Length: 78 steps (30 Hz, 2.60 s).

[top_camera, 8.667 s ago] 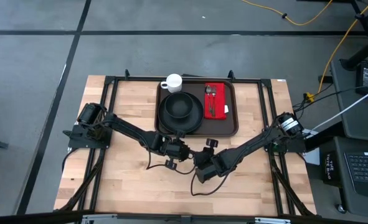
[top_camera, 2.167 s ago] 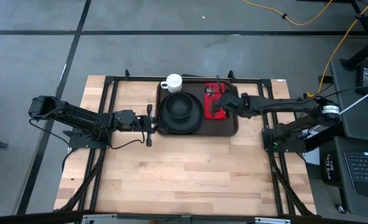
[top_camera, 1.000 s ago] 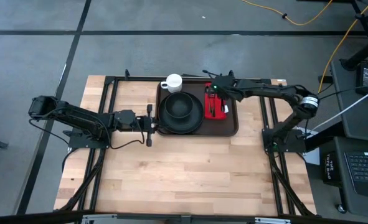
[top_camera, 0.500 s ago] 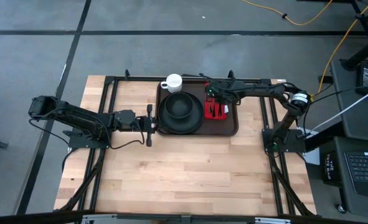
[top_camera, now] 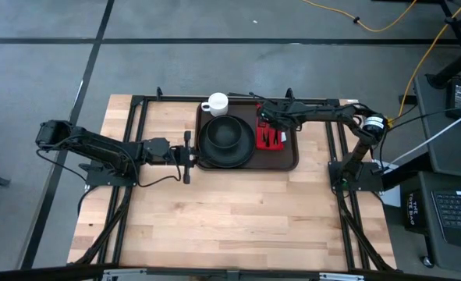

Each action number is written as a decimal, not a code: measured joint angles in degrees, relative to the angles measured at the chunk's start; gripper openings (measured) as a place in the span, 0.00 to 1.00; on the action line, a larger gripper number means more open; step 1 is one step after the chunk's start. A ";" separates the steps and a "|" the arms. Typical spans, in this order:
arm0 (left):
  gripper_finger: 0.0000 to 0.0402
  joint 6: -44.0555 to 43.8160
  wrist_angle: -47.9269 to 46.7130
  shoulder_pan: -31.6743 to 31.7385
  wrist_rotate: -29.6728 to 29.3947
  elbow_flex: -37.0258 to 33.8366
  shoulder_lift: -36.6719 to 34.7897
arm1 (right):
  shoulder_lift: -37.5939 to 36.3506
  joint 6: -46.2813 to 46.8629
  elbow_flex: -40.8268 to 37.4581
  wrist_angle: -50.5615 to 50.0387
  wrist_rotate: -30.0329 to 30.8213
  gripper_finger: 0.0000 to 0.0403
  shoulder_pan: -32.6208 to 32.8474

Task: Set up tray
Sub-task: Put the black table knife on the red table napkin to the right of the black fork

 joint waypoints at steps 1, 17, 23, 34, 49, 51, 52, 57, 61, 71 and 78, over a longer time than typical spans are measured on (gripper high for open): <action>0.01 0.00 -0.02 0.00 -0.02 0.00 0.00 | 0.40 0.23 0.00 0.05 0.04 0.11 0.11; 0.01 0.00 -0.02 0.00 0.00 0.02 0.00 | 3.61 -0.30 -0.04 2.07 0.03 0.11 0.20; 0.01 0.00 -0.02 0.00 0.00 0.02 0.00 | 3.65 -0.30 -0.04 2.07 0.06 0.11 0.22; 0.01 0.00 -0.02 0.00 0.00 0.02 0.00 | 6.74 -0.04 -0.04 2.96 -0.07 0.11 0.33; 0.01 -0.01 -0.03 -0.01 0.00 0.02 0.00 | 6.80 -0.28 0.02 3.03 -1.55 0.17 0.29; 0.01 -0.02 -0.02 -0.02 0.00 0.02 0.00 | 6.80 -0.28 0.02 3.01 -1.65 0.17 0.29; 0.01 -0.02 -0.04 0.00 0.00 0.02 0.00 | 6.80 -0.28 0.02 2.97 -1.67 0.17 0.29; 0.01 -0.01 -0.04 -0.01 0.00 0.02 0.00 | 6.80 -0.30 0.02 2.77 -1.71 0.16 0.29; 0.01 -0.01 -0.03 0.00 0.00 0.02 0.00 | 6.80 -0.52 0.02 2.70 -1.74 0.16 0.29; 0.01 0.00 -0.04 -0.02 0.00 0.02 0.00 | 6.52 -1.70 0.00 2.54 -2.12 0.17 0.26; 0.01 0.00 -0.04 -0.02 0.00 0.02 0.00 | 3.92 -1.83 -0.09 2.46 -3.68 0.17 0.31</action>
